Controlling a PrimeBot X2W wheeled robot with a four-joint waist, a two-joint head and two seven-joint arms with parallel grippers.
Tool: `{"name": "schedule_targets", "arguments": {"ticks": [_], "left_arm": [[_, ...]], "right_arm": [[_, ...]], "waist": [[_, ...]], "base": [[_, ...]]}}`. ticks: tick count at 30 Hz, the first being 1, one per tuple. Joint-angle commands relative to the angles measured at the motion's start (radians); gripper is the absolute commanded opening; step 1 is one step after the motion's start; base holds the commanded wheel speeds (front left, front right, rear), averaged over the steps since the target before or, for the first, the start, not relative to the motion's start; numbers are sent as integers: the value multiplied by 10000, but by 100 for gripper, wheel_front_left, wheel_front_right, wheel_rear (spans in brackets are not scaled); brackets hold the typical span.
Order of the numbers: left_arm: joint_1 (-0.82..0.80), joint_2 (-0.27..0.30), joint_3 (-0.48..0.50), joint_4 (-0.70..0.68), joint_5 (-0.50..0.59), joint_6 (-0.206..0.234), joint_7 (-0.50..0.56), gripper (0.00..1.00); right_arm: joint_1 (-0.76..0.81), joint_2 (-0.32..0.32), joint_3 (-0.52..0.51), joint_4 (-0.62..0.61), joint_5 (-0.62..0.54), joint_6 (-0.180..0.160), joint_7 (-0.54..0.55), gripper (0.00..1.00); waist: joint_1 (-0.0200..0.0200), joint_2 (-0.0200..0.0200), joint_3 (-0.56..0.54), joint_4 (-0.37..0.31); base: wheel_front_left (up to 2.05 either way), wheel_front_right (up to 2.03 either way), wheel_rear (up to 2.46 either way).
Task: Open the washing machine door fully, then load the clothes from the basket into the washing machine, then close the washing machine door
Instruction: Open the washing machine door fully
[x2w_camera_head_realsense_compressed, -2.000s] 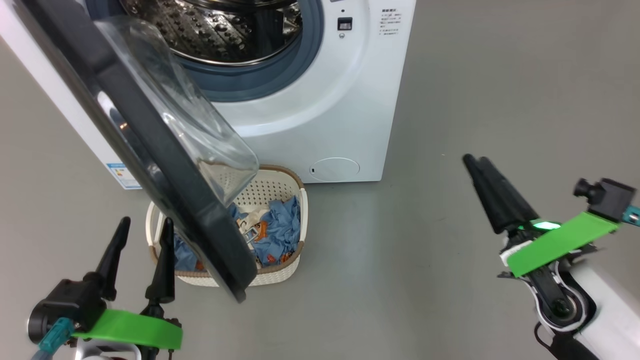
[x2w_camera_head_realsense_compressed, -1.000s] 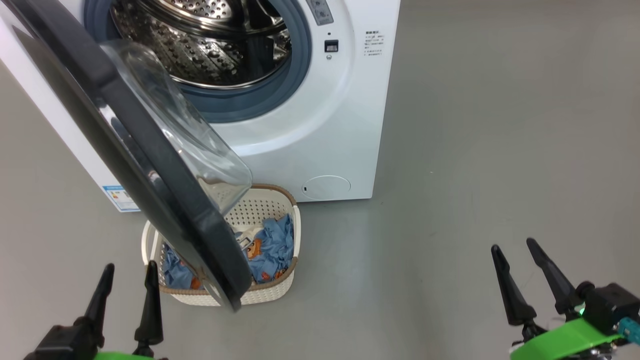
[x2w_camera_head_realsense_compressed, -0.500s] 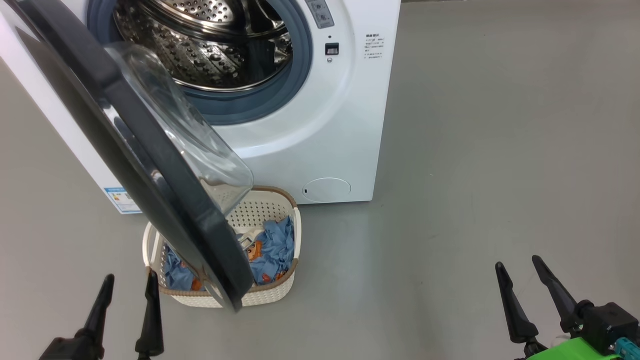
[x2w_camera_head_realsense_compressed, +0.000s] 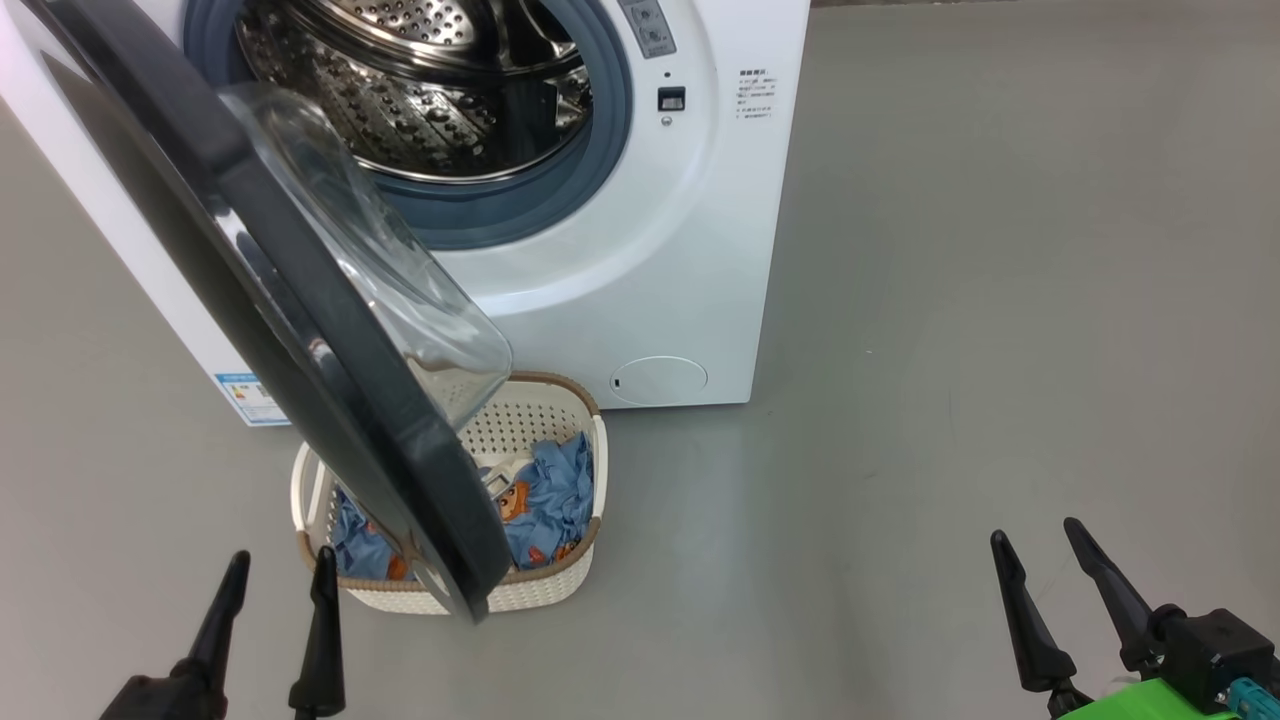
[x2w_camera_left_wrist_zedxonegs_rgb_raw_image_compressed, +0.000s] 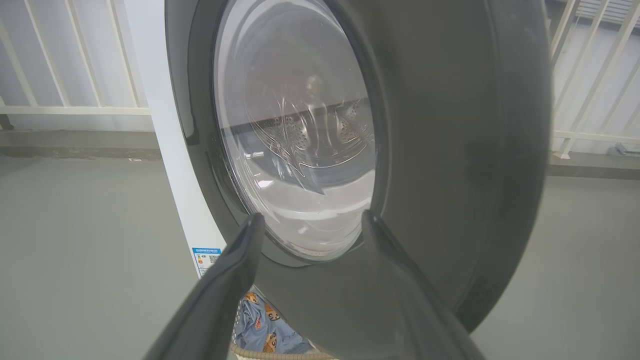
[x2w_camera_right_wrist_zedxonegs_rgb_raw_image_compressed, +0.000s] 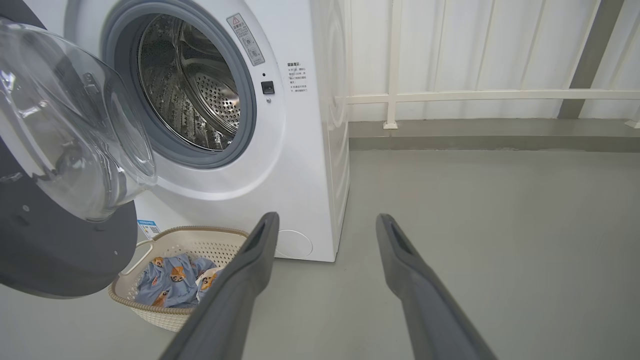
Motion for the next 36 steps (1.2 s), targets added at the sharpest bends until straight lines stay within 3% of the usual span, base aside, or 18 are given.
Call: {"name": "schedule_targets", "arguments": {"ticks": [1, 22, 23, 24, 25, 26, 36], "left_arm": [[-52, 63, 291, -277, 57, -17, -63, 100], [-20, 59, 49, -120, 30, -17, -63, 100], [-26, 59, 42, -112, 14, -17, -63, 78], [-26, 59, 42, -112, 14, -17, -63, 78], [-31, 60, 22, -100, -6, -17, -63, 7], [-33, 65, -4, -73, -42, -17, -63, 0], [-651, 297, 691, -889, -303, -17, -63, 0]], "right_arm": [[-123, -82, 204, -188, -88, 16, -120, 100], [-139, -133, 271, 162, 37, 16, -120, 100], [-148, -133, 278, 164, 38, 16, -120, 100], [-148, -133, 278, 164, 38, 16, -120, 100], [-156, -130, 285, 161, 41, 16, -120, 100], [-161, -126, 290, 161, 46, 16, -120, 100], [-190, -61, 280, 135, 168, 16, -120, 100]], "waist": [[0, 0, -10, 1], [0, 0, -150, 65], [0, 0, -148, 62], [0, 0, -148, 62], [0, 0, -148, 58], [0, 0, -152, 54], [0, 0, -172, 94]], "base": [[0, 0, 0], [0, 0, 0], [0, 0, 0], [0, 0, 0], [0, 0, 0], [0, 0, 0], [0, 0, 0]]}}
